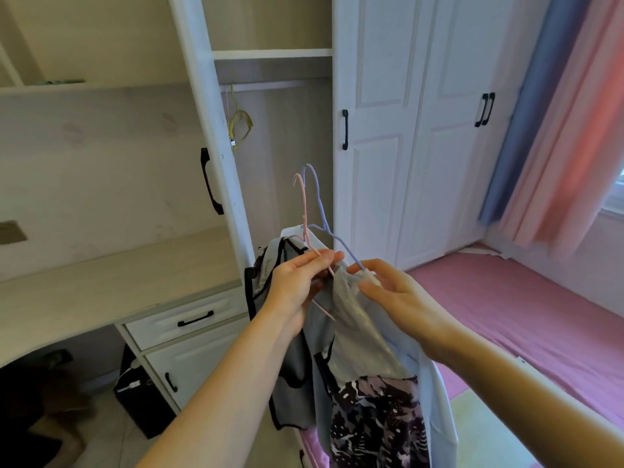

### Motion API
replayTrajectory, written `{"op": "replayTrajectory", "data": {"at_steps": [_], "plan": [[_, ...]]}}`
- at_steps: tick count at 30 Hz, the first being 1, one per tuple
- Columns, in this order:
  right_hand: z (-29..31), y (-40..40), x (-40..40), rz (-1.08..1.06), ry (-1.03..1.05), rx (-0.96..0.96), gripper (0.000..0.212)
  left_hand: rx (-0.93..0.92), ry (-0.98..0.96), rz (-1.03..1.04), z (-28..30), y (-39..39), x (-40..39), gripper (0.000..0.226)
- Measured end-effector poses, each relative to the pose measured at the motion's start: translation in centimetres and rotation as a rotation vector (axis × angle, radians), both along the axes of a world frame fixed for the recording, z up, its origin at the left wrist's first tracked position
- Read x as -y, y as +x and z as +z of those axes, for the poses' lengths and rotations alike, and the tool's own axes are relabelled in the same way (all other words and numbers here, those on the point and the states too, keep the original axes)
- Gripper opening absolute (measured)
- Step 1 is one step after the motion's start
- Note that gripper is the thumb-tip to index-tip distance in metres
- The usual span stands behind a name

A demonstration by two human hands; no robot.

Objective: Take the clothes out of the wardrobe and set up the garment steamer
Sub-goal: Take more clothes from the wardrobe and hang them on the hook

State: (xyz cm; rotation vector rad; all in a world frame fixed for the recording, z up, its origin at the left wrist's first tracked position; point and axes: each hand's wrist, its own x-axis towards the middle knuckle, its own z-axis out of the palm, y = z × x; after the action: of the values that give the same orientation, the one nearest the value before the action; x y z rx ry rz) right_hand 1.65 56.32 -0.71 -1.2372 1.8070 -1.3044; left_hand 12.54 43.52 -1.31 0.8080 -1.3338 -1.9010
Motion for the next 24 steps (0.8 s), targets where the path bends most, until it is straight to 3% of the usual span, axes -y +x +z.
{"op": "replayTrajectory", "data": {"at_steps": [12, 18, 24], "plan": [[-1.0, 9.3, -8.1, 0.059, -0.089, 0.037, 0.022, -0.191, 0.112, 0.095, -0.3, 9.9, -8.2, 0.024], [-0.9, 13.3, -11.4, 0.133, -0.119, -0.034, 0.026, -0.206, 0.070, 0.161, 0.4, 13.7, -12.4, 0.028], [0.0, 15.0, -12.8, 0.202, -0.156, -0.078, 0.028, -0.259, 0.118, 0.197, 0.9, 15.3, -14.7, 0.016]]}}
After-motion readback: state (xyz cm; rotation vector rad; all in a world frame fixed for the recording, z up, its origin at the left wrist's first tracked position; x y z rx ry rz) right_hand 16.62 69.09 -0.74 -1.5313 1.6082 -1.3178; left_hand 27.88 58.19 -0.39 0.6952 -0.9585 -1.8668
